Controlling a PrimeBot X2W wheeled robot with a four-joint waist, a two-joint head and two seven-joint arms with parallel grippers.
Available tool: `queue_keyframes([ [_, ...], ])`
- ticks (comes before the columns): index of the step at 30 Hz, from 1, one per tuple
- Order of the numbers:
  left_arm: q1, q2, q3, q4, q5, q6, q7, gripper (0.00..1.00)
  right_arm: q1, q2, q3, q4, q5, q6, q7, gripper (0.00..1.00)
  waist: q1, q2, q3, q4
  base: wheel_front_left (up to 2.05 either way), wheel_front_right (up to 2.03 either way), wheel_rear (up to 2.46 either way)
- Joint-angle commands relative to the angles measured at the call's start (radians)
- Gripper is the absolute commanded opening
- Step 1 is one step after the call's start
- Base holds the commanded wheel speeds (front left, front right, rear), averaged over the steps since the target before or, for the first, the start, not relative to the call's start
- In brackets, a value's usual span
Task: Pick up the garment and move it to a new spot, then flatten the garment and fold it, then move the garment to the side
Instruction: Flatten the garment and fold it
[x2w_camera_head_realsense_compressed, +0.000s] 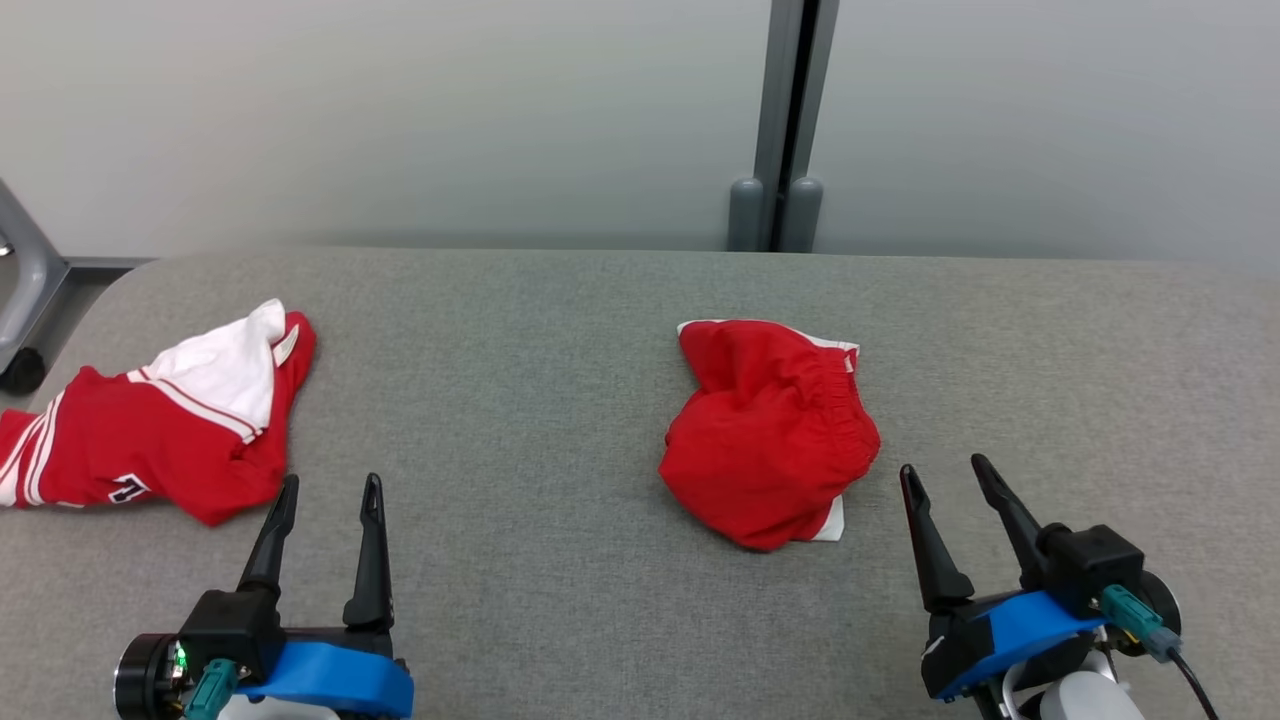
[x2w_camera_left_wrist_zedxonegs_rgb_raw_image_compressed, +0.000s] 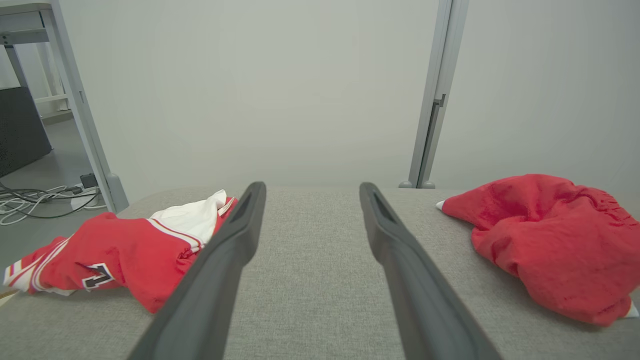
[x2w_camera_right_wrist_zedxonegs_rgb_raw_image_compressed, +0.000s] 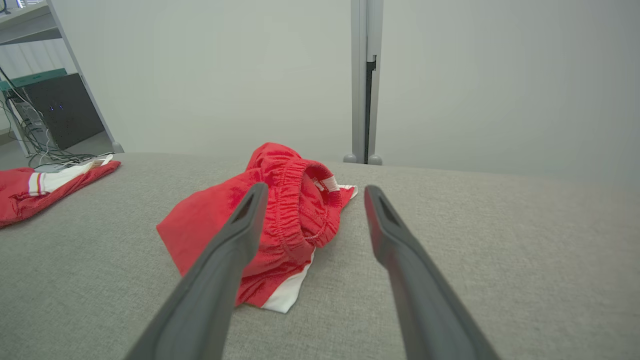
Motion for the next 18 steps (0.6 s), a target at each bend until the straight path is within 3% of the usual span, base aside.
queue_keyframes([
  [1, -0.021, -0.001, -0.001, 0.002, -0.003, -0.007, -0.003, 1.00, -0.022, -0.002, 0.002, 0.025, -0.009, 0.000, -0.003, 1.00, 0.0000, 0.0000, 0.012, 0.013, 0.00, 0.00, 0.00],
  [18, -0.089, -0.012, -0.036, 0.013, -0.001, -0.014, -0.003, 1.00, -0.224, -0.029, 0.014, 0.399, -0.077, 0.000, -0.003, 1.00, 0.0000, 0.0000, 0.114, 0.089, 0.00, 0.00, 0.00],
])
